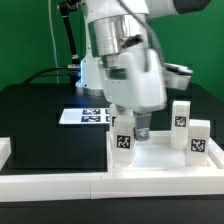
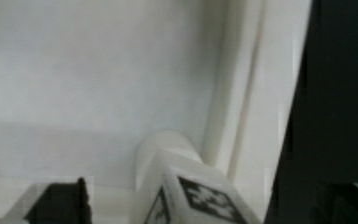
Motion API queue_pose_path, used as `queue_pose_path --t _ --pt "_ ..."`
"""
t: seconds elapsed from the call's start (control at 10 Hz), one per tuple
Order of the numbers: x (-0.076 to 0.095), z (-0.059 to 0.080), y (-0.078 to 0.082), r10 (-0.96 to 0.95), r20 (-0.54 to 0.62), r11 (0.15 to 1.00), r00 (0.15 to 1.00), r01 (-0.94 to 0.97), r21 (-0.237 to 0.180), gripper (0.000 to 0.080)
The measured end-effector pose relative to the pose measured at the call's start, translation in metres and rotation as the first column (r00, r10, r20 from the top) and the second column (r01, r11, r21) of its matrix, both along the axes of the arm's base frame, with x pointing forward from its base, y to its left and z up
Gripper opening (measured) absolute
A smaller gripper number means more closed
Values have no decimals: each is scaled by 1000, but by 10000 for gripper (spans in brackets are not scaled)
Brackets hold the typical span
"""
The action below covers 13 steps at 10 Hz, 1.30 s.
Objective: Assemble square table
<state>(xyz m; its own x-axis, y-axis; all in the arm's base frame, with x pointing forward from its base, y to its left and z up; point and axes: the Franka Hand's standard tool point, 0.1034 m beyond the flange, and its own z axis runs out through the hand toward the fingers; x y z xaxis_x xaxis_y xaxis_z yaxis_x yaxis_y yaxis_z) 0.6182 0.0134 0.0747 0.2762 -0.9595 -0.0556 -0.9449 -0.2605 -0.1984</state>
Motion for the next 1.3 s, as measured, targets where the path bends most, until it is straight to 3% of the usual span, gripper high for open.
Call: queue_pose_path --t 0.1,0.4,0.6,0.7,0.8,0.9,1.1,1.2,1.3 --pt "-2 0 0 44 8 999 999 -43 -11 642" --pt "-2 -1 -3 206 20 978 978 -205 -45 649" --pt "2 1 -12 550 -18 825 835 -546 -145 649" --pt "4 -1 -11 623 -35 770 782 -620 -152 649" --pt "3 -1 -11 604 -34 785 797 -601 -149 649" --pt "3 -1 -11 598 -35 789 801 -596 -149 619" --pt "3 -2 -11 572 -35 808 819 -571 -144 349" --pt "3 -2 -11 519 -33 844 854 -519 -134 349" --pt "3 -2 -11 417 -30 902 909 -417 -114 289"
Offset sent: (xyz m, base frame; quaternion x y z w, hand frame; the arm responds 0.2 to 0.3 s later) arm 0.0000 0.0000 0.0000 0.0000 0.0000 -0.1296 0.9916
